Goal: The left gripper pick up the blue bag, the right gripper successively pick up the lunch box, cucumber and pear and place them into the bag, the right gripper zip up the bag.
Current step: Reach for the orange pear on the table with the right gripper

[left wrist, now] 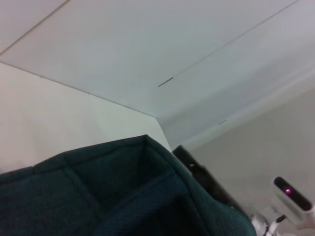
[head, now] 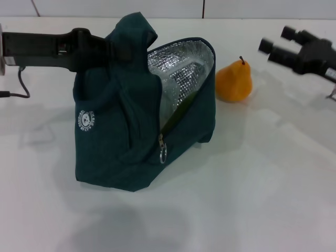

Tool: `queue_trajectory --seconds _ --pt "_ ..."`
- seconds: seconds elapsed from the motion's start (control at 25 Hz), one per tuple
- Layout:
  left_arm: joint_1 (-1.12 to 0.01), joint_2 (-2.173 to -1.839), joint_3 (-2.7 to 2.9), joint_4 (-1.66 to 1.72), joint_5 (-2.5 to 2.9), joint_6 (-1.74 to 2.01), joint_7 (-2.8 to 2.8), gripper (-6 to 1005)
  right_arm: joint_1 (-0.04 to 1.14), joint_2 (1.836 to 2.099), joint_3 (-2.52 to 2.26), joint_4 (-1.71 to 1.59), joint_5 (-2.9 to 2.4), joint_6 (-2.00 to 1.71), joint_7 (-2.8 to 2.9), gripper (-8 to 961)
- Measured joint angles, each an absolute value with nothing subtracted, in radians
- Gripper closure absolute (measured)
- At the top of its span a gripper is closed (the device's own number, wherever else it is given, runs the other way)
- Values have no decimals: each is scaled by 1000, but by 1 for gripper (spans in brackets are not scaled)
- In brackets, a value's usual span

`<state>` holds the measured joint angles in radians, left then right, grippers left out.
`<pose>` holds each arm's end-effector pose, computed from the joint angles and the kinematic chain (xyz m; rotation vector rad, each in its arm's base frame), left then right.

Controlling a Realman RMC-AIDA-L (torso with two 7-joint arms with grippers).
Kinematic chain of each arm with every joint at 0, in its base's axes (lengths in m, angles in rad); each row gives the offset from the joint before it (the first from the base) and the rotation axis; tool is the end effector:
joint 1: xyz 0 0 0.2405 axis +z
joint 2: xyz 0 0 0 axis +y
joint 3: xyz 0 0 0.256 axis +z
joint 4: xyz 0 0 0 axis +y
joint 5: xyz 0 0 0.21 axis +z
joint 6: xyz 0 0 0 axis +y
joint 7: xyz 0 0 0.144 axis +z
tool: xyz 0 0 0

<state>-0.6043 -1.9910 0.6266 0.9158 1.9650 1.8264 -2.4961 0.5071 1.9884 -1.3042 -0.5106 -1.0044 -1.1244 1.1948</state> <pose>-0.2127 0.3484 0.0845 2.4593 1.6852 0.8421 0.2429 0.3818 0.0042 -2.2864 0.6401 0.9694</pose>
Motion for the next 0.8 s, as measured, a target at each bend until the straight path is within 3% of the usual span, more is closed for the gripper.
queue_trajectory --seconds 0.24,0.8 --pt "-610 -1994 630 916 1965 1827 -2495 892 527 2025 -1339 -506 -1052 -974 1038 81" --pt "-614 -1996 630 916 1963 1825 -2494 888 649 2028 -1361 -404 -1043 -933 959 124"
